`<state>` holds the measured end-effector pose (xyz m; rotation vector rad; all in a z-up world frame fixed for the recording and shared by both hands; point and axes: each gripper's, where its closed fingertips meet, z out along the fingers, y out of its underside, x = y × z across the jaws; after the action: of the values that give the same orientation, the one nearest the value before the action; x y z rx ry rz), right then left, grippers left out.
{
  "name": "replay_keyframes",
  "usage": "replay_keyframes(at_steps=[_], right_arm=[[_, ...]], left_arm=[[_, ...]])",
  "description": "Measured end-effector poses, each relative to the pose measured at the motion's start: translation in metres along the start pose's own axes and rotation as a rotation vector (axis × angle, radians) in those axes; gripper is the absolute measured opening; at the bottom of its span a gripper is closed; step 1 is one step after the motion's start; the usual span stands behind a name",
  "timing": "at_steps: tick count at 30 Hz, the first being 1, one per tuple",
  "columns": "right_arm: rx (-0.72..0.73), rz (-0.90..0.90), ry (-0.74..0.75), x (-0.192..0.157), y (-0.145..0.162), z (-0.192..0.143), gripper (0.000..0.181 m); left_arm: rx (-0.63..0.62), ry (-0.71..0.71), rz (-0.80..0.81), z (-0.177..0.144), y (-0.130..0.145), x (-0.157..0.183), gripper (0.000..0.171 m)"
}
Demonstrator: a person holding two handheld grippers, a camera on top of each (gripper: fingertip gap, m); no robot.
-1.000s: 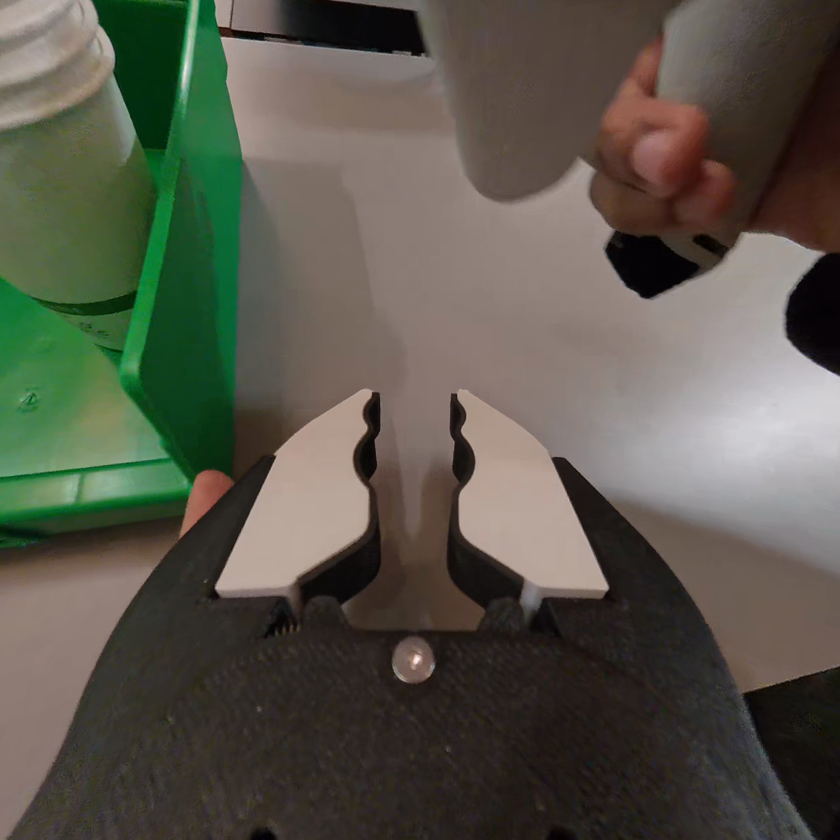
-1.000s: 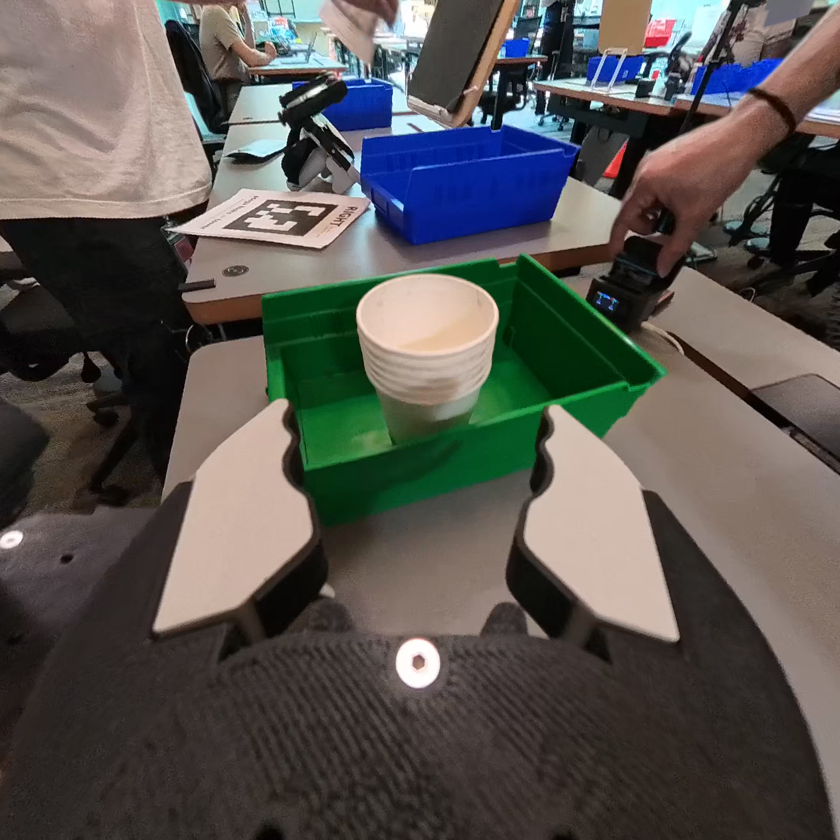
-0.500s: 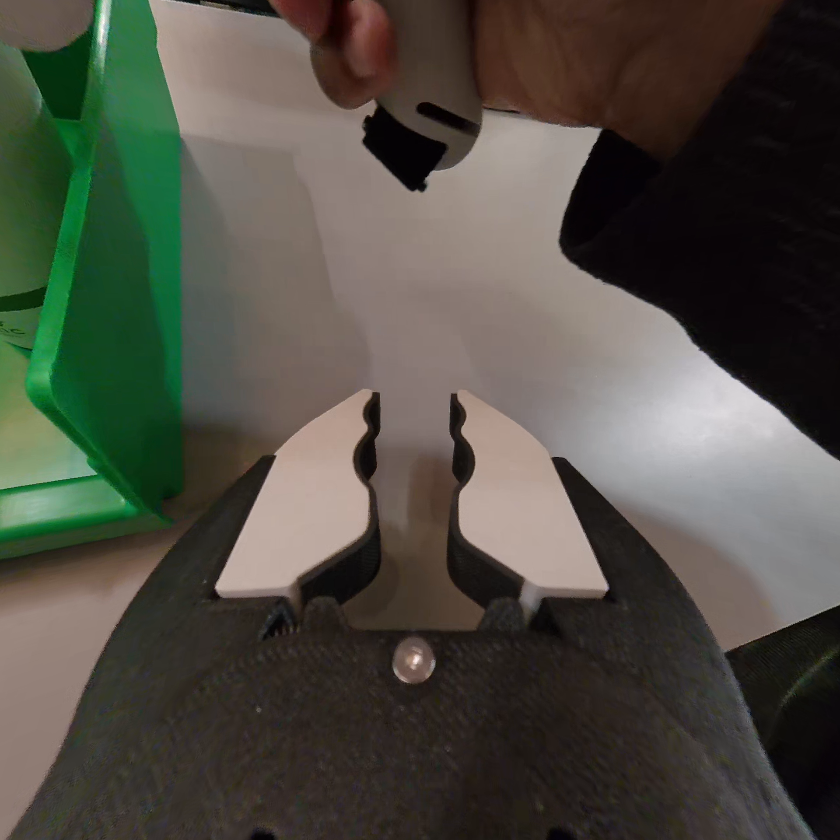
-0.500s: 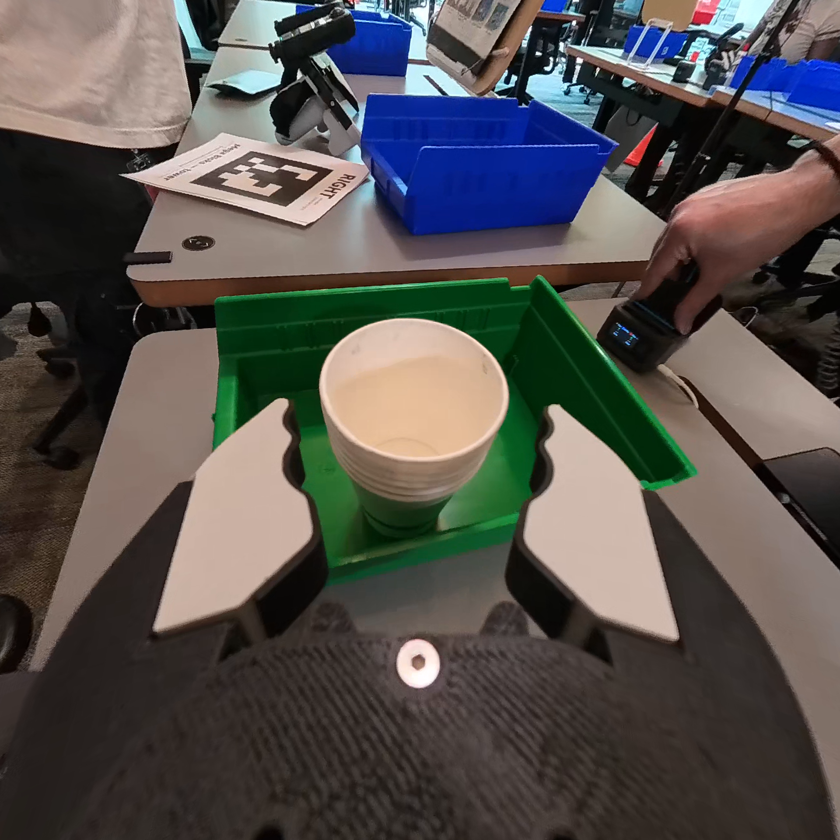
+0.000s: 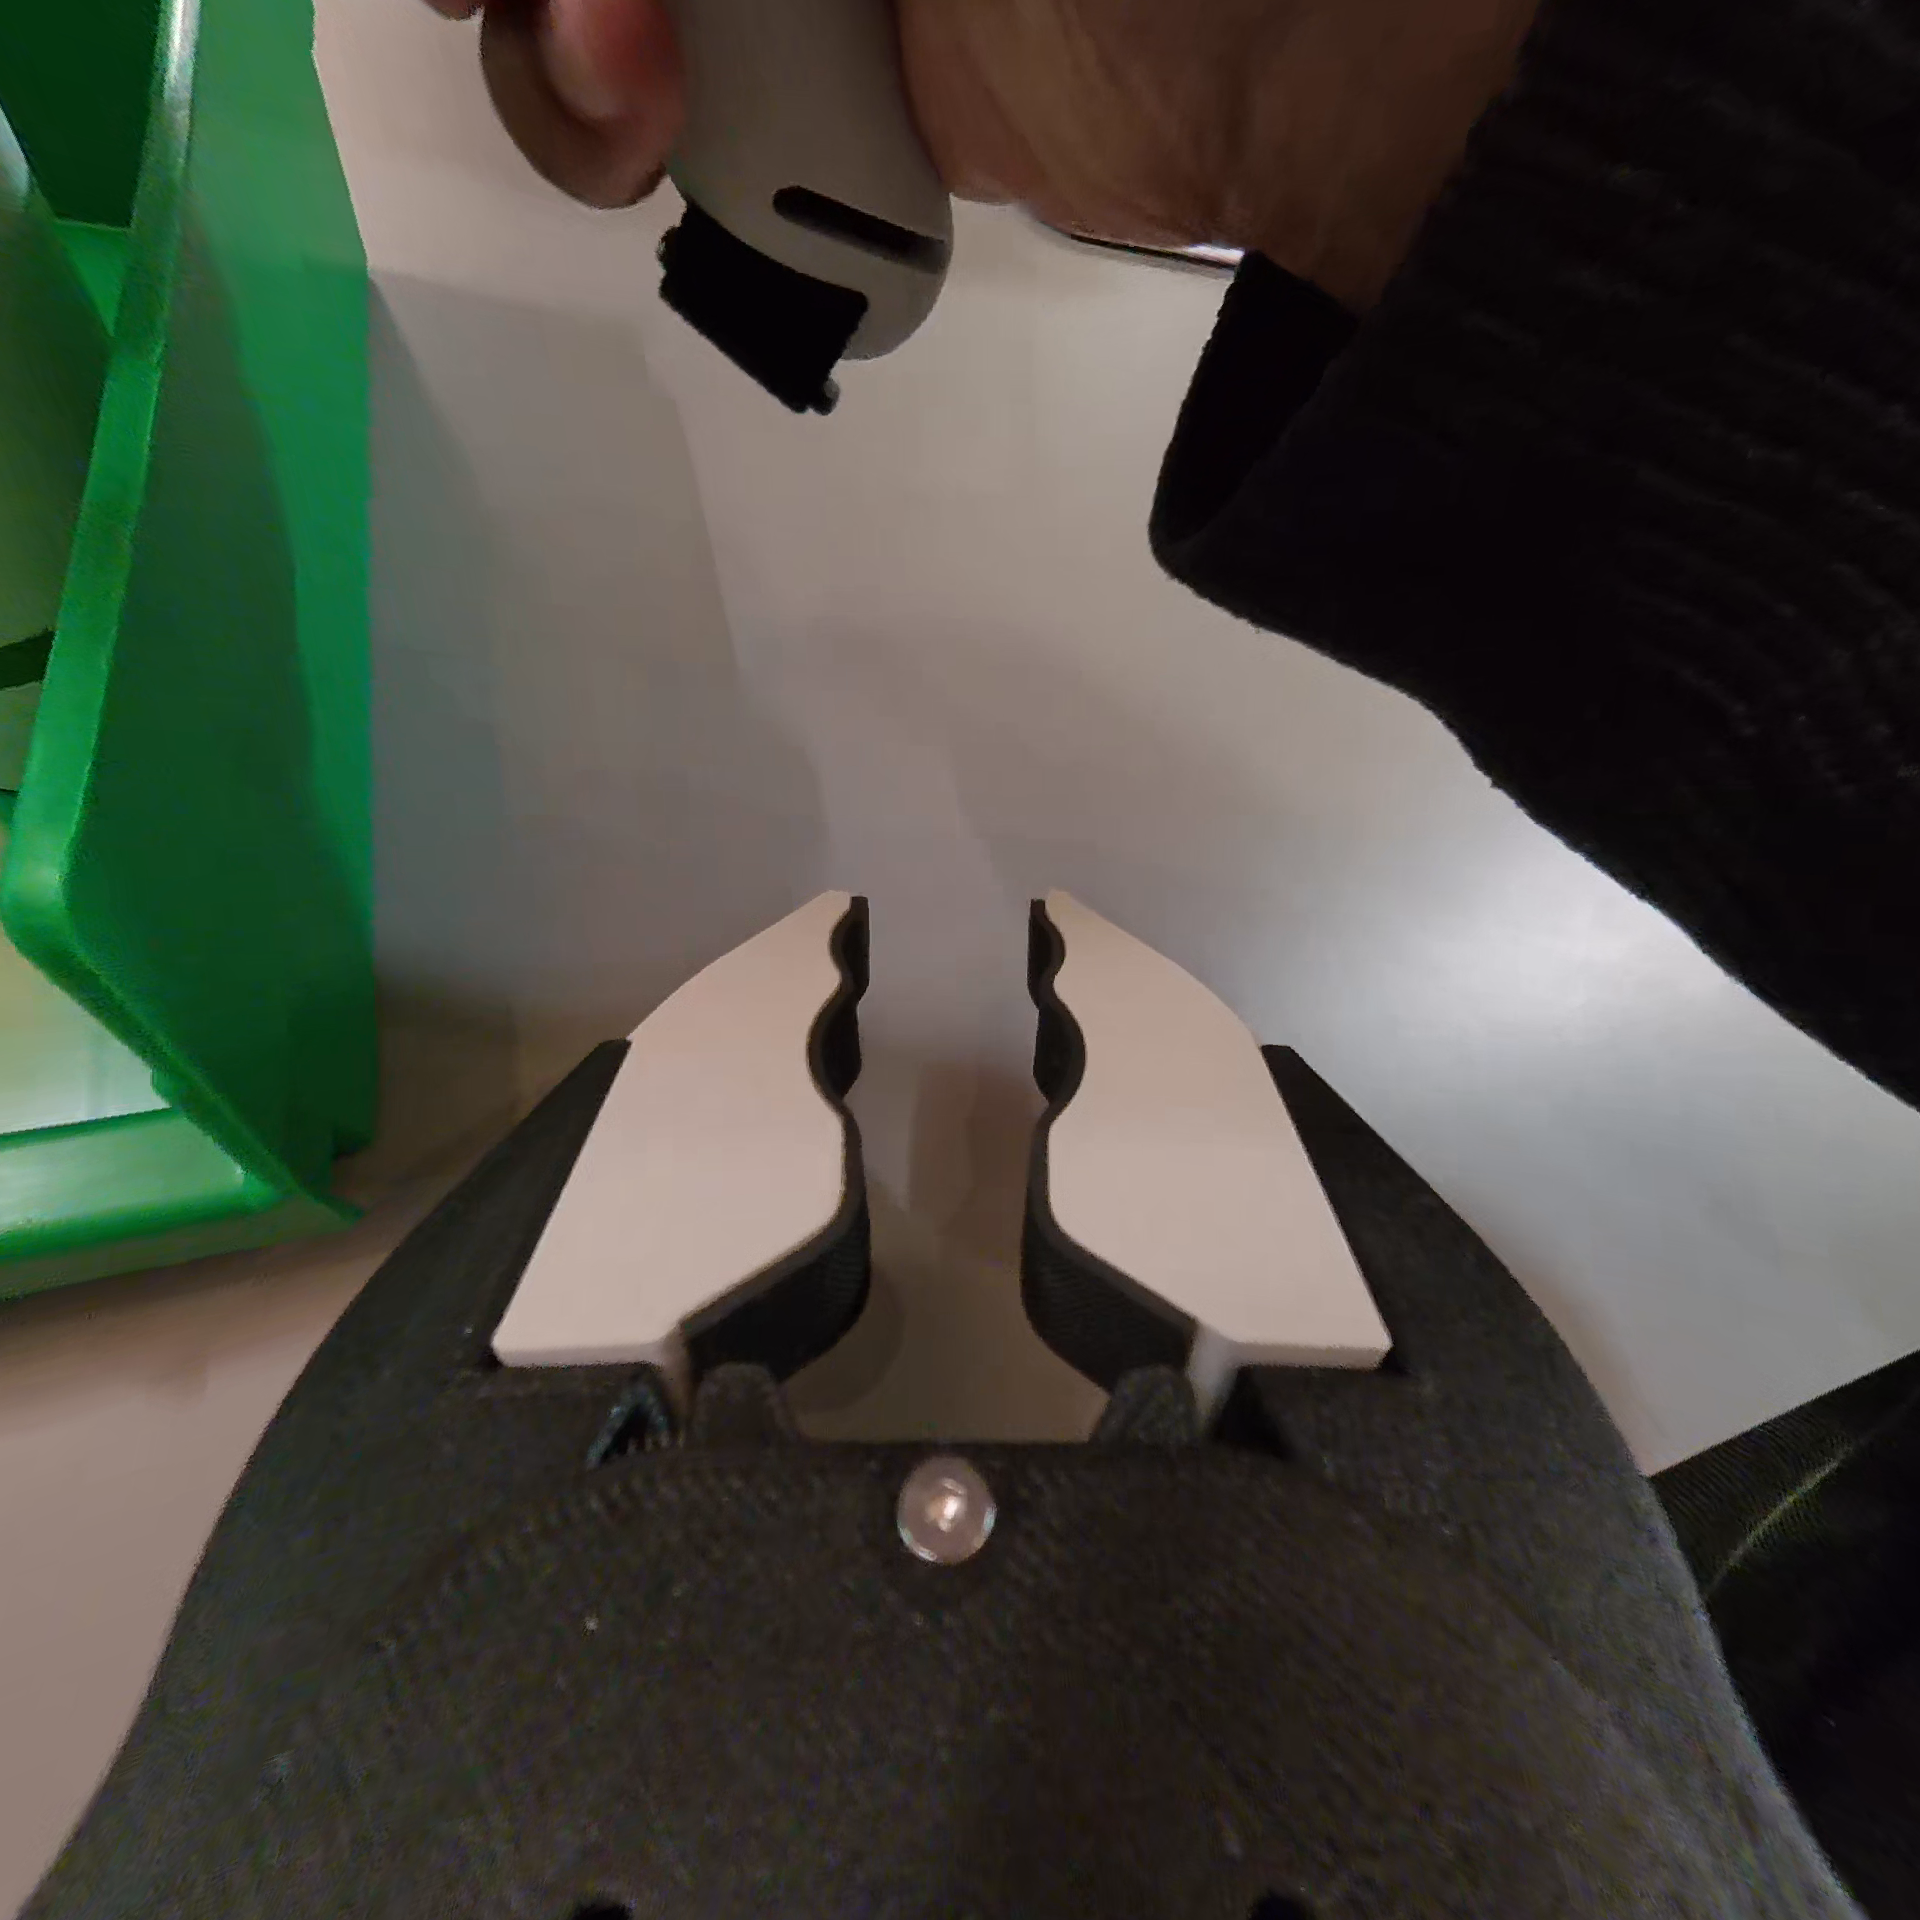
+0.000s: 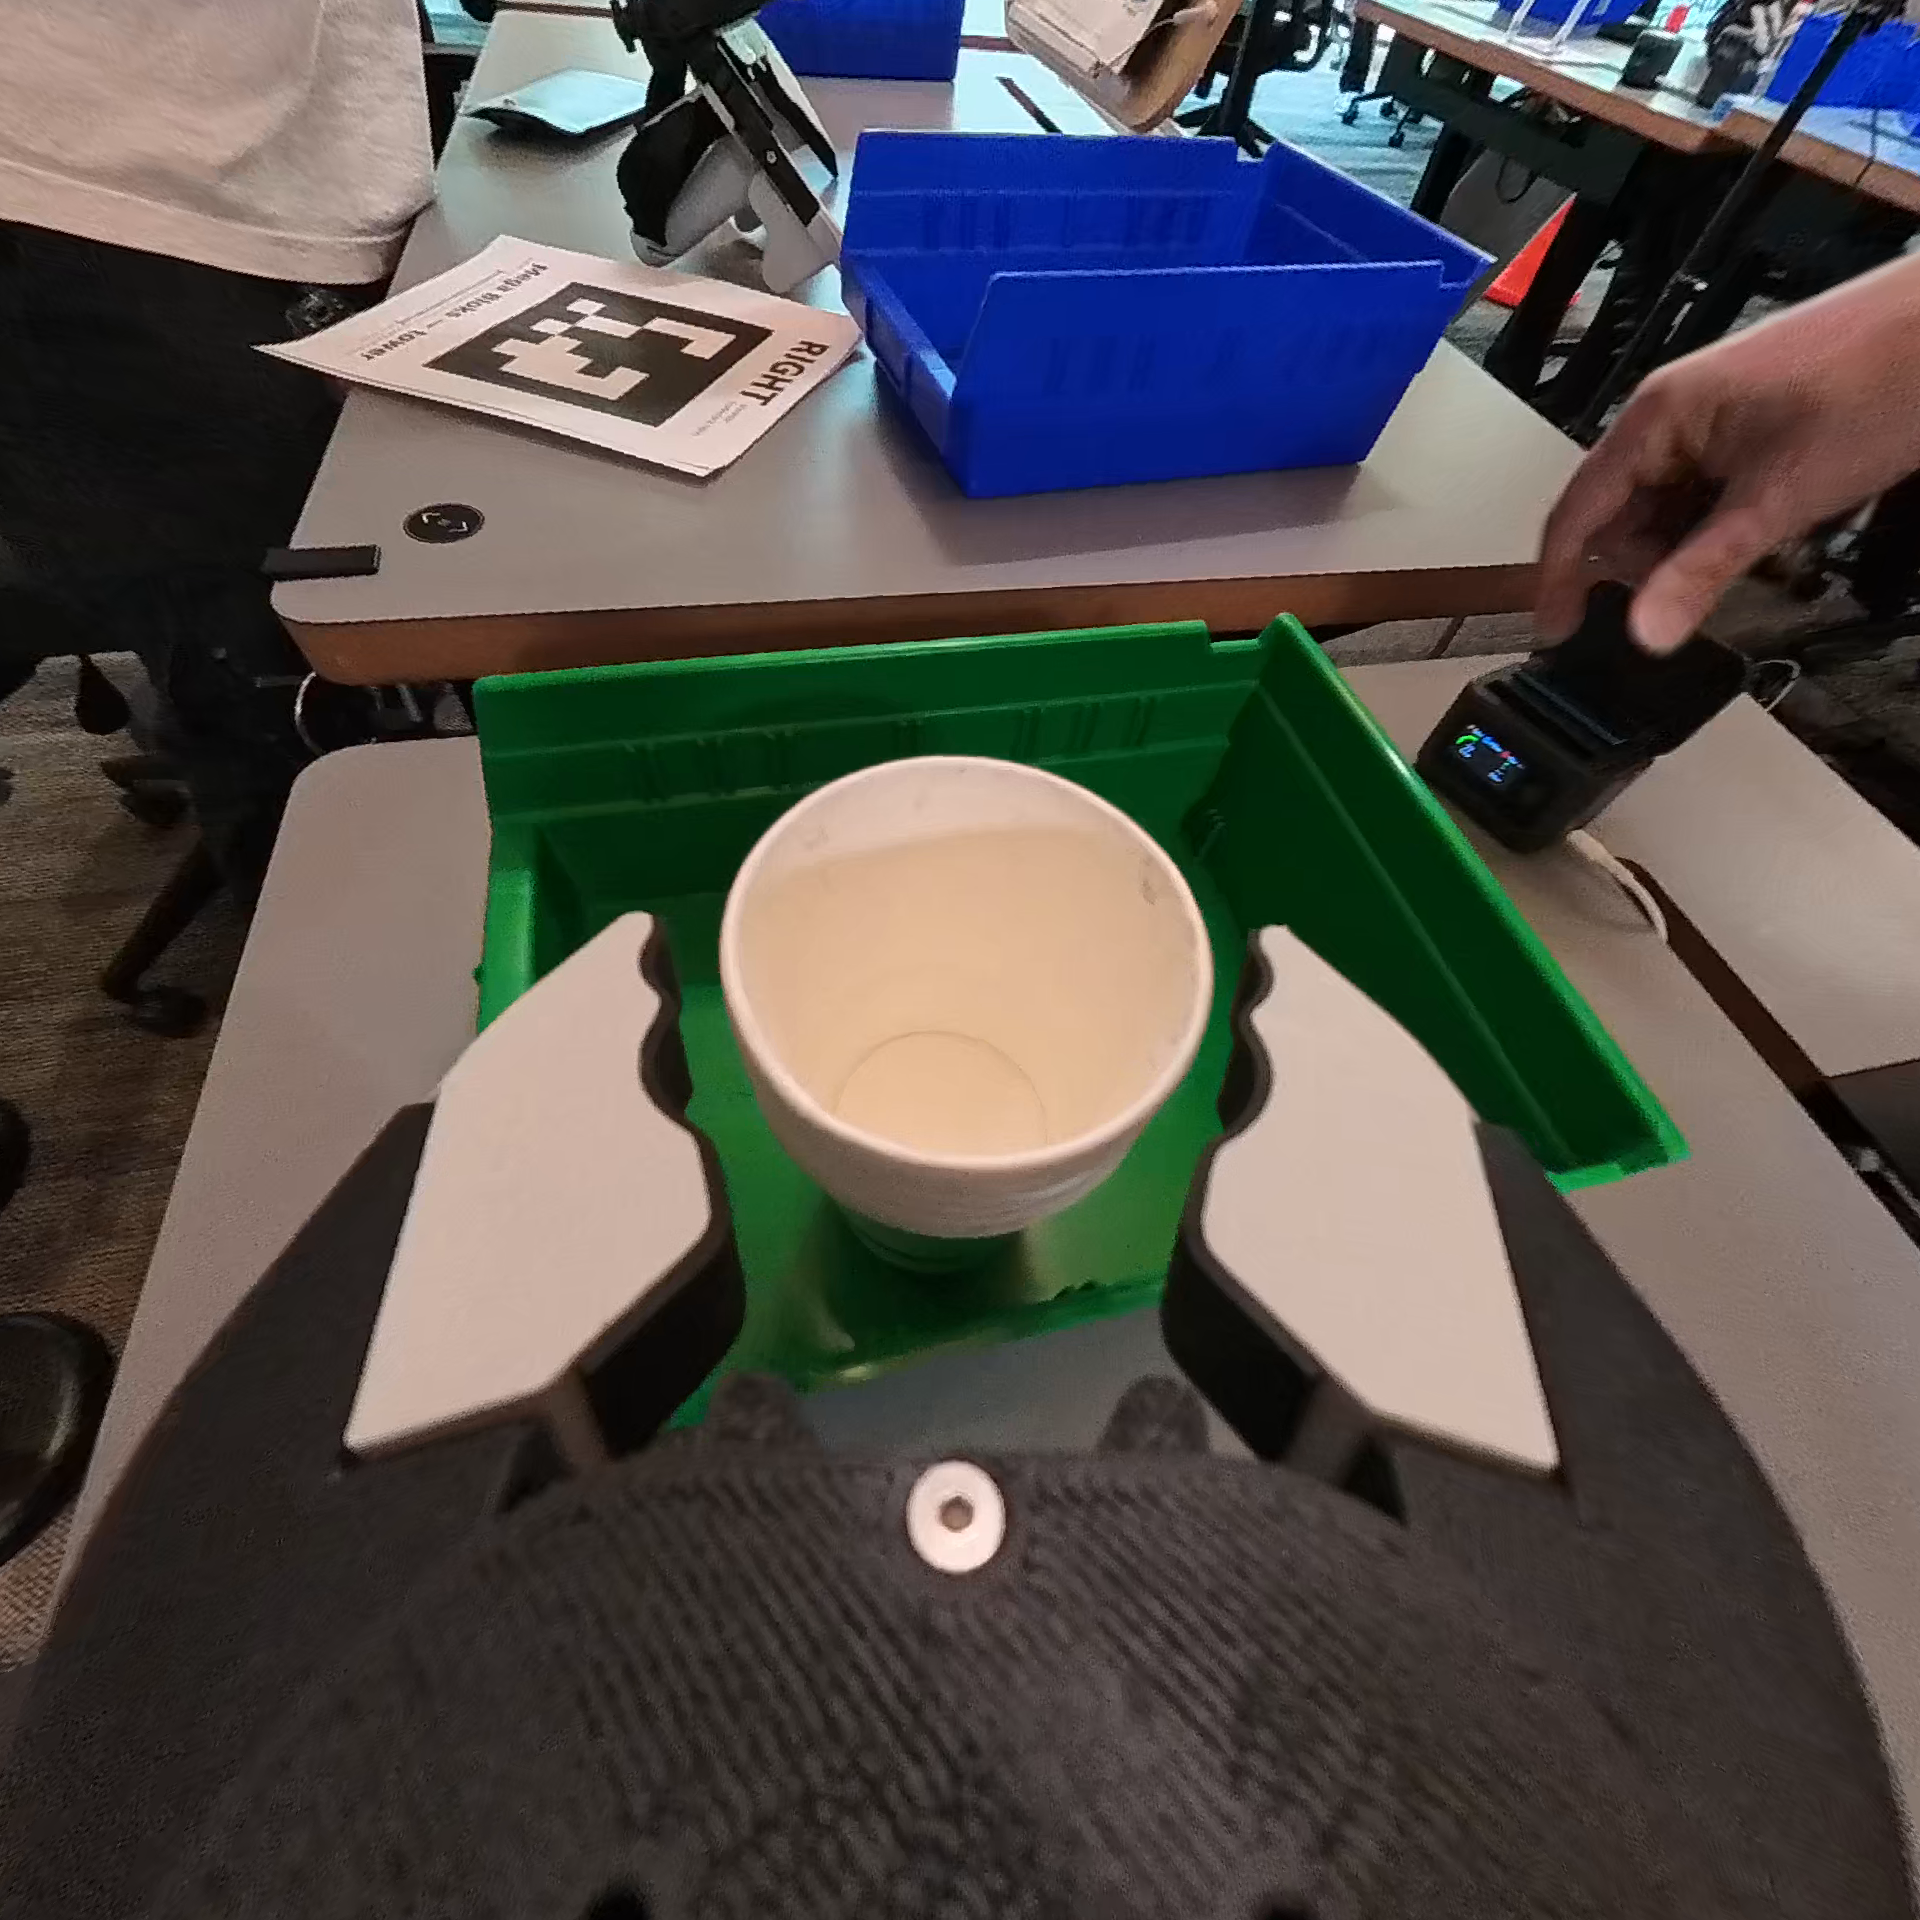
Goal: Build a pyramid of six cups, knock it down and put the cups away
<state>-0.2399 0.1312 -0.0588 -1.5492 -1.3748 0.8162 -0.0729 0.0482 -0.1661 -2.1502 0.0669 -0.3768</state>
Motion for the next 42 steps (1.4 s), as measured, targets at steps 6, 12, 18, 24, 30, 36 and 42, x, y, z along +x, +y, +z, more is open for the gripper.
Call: replay_keyframes(at_steps=[6, 12, 18, 24, 30, 36, 42], right_arm=[[-0.015, 0.049, -0.011, 0.000, 0.000, 0.008, 0.105], [-0.035, 0.060, -0.008, 0.003, 0.006, 0.010, 0.105], [-0.035, 0.044, 0.002, 0.003, 0.009, 0.010, 0.103], [-0.031, 0.032, 0.004, 0.002, 0.007, 0.010, 0.101], [-0.033, 0.020, 0.013, 0.002, 0.006, 0.012, 0.100], [-0.032, 0.024, 0.015, 0.002, 0.006, 0.012, 0.100], [-0.030, 0.029, 0.019, 0.003, 0.006, 0.012, 0.100]], left_arm=[[-0.006, 0.028, 0.009, 0.007, -0.003, 0.008, 0.030], [-0.013, 0.050, 0.021, 0.013, -0.005, 0.015, 0.030], [-0.018, 0.059, 0.025, 0.016, -0.005, 0.018, 0.030], [-0.020, 0.059, 0.022, 0.016, -0.005, 0.017, 0.030], [-0.021, 0.062, 0.022, 0.016, -0.005, 0.018, 0.030], [-0.021, 0.064, 0.020, 0.016, -0.005, 0.018, 0.030], [-0.024, 0.064, 0.022, 0.016, -0.004, 0.018, 0.030]])
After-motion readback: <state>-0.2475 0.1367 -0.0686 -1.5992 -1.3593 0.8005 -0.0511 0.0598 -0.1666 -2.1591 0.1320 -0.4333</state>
